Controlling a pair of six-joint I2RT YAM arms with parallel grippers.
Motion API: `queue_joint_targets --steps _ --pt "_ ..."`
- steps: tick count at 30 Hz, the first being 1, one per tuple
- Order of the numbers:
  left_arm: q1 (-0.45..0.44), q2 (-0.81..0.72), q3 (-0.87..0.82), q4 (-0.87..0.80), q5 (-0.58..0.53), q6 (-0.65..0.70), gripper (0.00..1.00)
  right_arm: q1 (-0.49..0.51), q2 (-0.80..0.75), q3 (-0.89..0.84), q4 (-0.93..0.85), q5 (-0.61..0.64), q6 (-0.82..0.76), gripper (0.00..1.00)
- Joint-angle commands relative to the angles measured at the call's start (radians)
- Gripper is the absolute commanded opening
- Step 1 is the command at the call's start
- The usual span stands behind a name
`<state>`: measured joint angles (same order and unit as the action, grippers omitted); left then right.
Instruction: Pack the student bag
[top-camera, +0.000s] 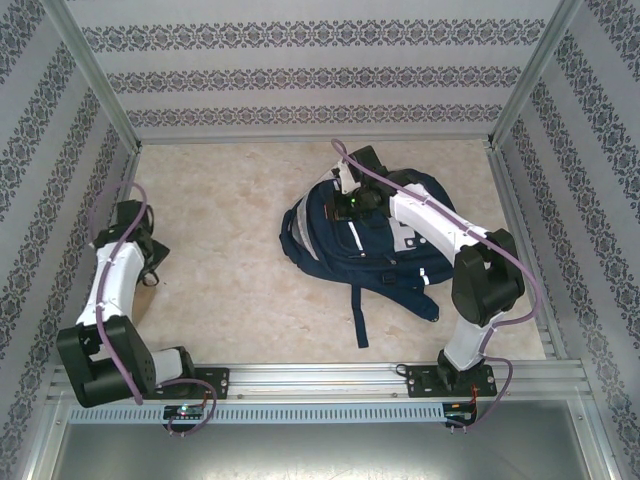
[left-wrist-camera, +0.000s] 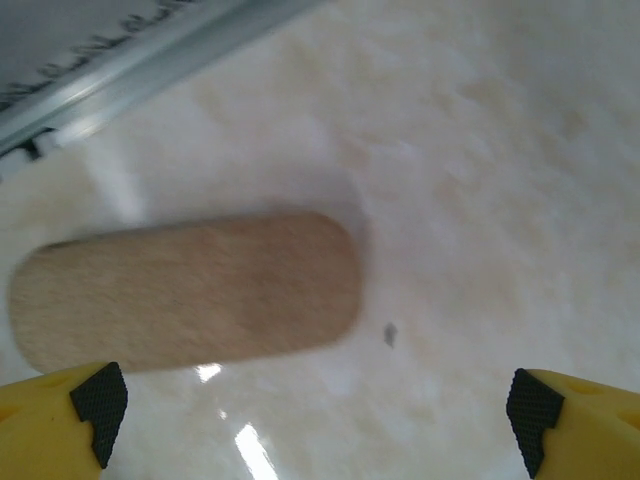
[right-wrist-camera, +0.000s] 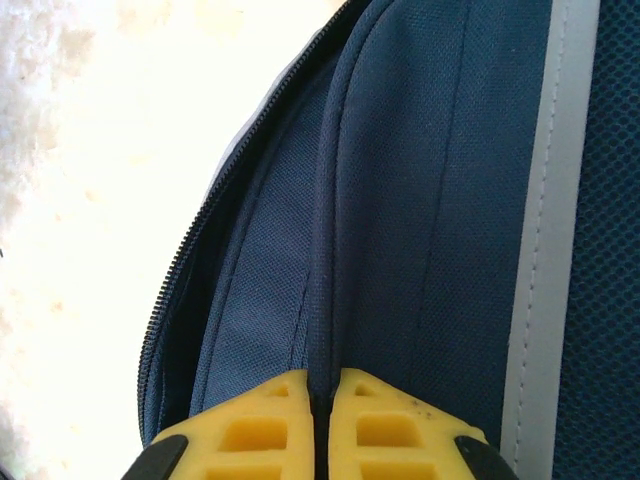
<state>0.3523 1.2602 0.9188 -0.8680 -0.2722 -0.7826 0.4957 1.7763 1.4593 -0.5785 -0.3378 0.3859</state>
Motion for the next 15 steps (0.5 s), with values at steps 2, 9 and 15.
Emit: queue_joint_targets --steps 2,9,15 --pt "0.133 0.057 -0.019 0.021 0.042 0.041 1.0 0.03 -0.004 0.013 0.045 -0.049 -0.01 0.09" --pt "0.192 0.127 -0.09 0.053 0.146 -0.008 0.99 0.03 -0.021 0.032 0.042 -0.046 -0.004 0.1" --pt "0.189 0.171 -0.145 0.155 0.352 -0.022 0.97 0.03 -0.025 0.026 0.046 -0.055 0.003 0.1"
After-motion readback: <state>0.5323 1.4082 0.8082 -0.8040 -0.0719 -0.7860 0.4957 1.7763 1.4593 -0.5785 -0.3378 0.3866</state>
